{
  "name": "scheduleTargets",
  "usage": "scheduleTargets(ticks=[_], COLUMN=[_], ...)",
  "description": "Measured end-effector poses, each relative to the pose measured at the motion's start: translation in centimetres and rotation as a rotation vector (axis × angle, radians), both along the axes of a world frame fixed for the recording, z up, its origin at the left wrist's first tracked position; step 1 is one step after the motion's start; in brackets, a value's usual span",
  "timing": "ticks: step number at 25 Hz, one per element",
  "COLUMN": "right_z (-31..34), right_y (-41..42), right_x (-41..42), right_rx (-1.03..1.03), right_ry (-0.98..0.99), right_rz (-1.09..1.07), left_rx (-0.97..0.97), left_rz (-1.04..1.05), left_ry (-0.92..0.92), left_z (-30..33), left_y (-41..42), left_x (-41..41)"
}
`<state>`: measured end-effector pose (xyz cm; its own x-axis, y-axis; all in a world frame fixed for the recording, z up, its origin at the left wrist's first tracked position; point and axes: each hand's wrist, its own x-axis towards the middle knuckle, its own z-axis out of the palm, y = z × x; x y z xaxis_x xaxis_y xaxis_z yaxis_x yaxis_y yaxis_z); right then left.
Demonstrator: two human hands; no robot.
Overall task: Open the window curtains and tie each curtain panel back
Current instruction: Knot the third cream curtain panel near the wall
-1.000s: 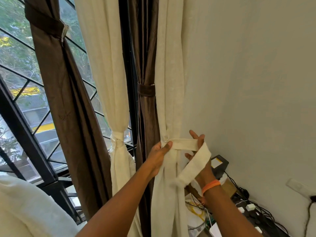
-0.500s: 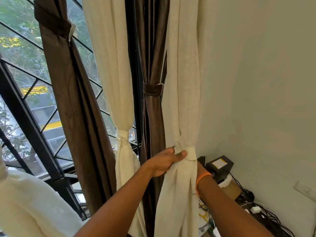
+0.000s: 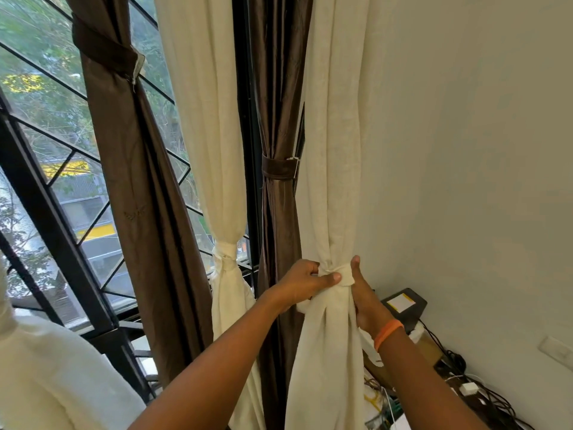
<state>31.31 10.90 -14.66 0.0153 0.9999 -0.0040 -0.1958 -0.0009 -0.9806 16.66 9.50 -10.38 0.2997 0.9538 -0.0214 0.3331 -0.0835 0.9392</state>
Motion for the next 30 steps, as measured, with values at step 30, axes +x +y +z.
scheduleTargets(ticks=[30], right_z=[1.3], right_y=[-0.7], right_x=[-2.4], right_rx=[0.04], right_ry=[-0.111], right_rz=[0.147], left_rx=[-0.216], left_rz=[0.045], left_ry=[-0.109], left_z=[6.4], left_y=[-0.8], left_x=[0.1])
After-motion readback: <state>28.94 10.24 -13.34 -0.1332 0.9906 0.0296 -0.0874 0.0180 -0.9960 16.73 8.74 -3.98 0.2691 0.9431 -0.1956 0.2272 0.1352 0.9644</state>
